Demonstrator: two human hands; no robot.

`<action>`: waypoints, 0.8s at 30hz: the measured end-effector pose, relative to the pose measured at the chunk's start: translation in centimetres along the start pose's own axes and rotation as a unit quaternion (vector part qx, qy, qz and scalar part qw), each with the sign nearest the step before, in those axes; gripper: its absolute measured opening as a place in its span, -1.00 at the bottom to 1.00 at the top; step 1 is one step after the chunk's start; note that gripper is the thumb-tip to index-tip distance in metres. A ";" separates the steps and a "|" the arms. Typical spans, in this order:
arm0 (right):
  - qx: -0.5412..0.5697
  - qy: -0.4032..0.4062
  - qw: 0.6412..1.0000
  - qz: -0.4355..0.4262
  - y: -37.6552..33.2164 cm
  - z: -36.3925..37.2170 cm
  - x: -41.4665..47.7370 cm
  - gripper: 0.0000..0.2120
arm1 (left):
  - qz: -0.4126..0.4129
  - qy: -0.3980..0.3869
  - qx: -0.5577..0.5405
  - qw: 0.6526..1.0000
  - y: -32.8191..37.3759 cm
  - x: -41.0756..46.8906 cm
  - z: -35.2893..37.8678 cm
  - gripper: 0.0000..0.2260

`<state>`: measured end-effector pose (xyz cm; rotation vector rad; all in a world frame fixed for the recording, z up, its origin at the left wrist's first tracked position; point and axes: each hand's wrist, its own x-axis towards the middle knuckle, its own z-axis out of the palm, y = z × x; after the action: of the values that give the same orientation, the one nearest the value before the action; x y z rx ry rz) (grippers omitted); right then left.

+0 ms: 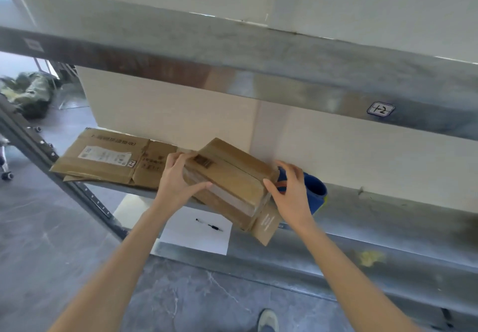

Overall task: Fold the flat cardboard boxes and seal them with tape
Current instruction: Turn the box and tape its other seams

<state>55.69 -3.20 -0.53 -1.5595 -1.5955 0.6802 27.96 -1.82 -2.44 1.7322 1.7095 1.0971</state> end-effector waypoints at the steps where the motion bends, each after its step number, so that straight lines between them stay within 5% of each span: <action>1: 0.027 -0.007 0.999 0.023 0.0 0.0 -0.4 -0.45 | 0.002 0.005 -0.002 1.000 0.1 -0.1 0.1 -0.25; 4: 0.067 -0.066 0.994 0.057 0.2 0.6 -1.7 -0.15 | -0.001 -0.003 0.005 1.000 0.2 -0.8 0.0 -0.22; 8: -0.037 -0.132 0.989 0.052 -0.4 2.0 -2.8 0.14 | -0.002 -0.046 -0.006 0.999 0.0 -2.1 -0.7 -0.26; 13: -0.090 -0.152 0.984 0.029 -1.0 2.5 -2.0 0.05 | -0.009 -0.080 -0.060 0.995 -1.3 -3.0 -3.7 -0.32; 20: -0.009 -0.271 0.962 -0.039 -2.2 1.3 -0.1 -0.11 | -0.031 -0.245 -0.073 0.966 -3.8 -3.3 -8.9 0.16; 24: 0.007 -0.302 0.950 -0.079 -4.0 1.8 0.8 -0.29 | -0.015 -0.253 -0.074 0.965 -3.7 -4.4 -8.9 0.14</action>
<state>52.04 -2.53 1.89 -1.2540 -2.1203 1.1502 19.06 -7.45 -1.25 1.6991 1.2971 0.6689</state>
